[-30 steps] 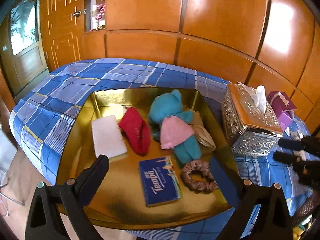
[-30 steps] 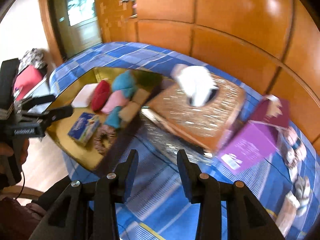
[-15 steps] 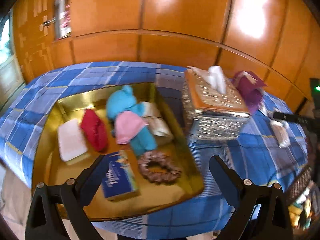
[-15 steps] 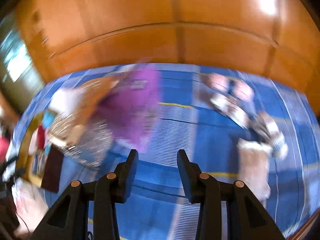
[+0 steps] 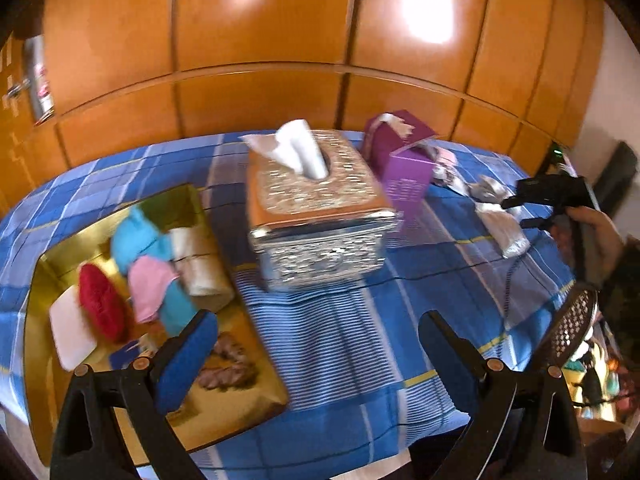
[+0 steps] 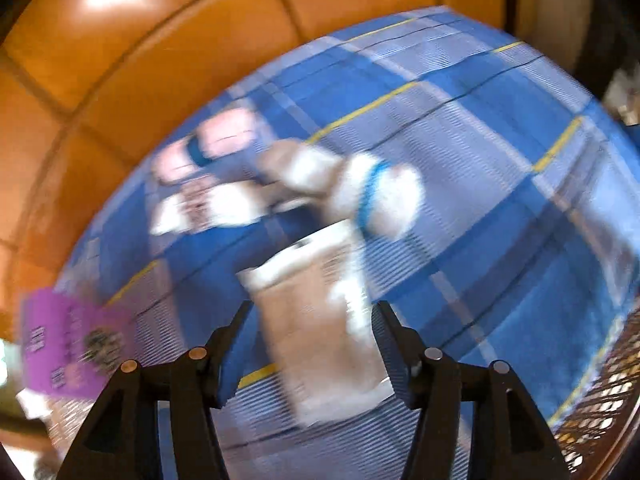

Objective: Organize soft objects
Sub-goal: 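Move the left tool toward the white wrapped packet while the right tool reaches toward the white socks, then grasp the white wrapped packet with the left tool while the right tool reaches for the blue-striped white sock, then carry the white packet into the gold tray with the left tool while the right tool lifts the white sock, then carry the blue-striped white sock into the gold tray and open the right tool, then grasp the brown scrunchie with white sock using the right tool and lift it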

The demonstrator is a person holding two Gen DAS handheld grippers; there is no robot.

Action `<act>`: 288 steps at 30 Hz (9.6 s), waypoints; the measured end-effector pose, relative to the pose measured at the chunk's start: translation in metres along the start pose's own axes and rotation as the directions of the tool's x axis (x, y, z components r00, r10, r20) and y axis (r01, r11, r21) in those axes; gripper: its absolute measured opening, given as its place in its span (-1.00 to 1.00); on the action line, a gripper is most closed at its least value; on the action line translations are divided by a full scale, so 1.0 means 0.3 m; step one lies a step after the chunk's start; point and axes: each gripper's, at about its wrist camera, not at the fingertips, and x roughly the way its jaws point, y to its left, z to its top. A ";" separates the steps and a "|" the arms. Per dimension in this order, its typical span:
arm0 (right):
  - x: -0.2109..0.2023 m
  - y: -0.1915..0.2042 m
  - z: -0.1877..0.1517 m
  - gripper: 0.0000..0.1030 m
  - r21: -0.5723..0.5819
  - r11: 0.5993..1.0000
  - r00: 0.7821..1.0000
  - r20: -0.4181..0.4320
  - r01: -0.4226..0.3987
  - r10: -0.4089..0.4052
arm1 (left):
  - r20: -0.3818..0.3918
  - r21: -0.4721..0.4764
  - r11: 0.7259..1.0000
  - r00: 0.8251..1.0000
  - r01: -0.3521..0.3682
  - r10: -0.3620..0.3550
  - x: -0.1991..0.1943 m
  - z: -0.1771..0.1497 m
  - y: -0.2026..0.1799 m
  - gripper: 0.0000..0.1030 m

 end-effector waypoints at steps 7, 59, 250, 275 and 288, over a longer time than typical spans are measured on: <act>0.057 0.033 -0.010 0.21 0.007 0.939 0.925 -0.168 -0.344 0.341 | -0.038 0.103 0.993 0.998 0.059 -0.055 0.049 0.040 -0.113 0.95; -0.185 -0.396 0.049 0.22 0.317 0.687 0.737 0.475 -0.653 0.481 | -0.314 0.032 0.851 0.813 0.525 -0.490 0.659 0.356 -0.670 0.94; -0.159 1.251 -1.100 -0.06 -0.887 0.216 0.895 -0.342 -0.408 0.286 | -0.010 -0.495 0.756 0.873 -0.427 0.487 -0.185 -0.190 0.619 0.76; -0.352 0.916 -0.866 -0.06 -0.930 0.214 0.884 -0.185 -0.298 0.430 | 0.049 -0.396 0.833 0.897 -0.387 0.440 -0.171 -0.155 0.493 0.76; -0.237 0.496 -0.411 -0.06 -0.711 0.668 0.953 -0.010 -0.219 0.302 | 0.102 -0.245 0.941 0.959 -0.234 0.265 -0.139 -0.109 0.324 0.77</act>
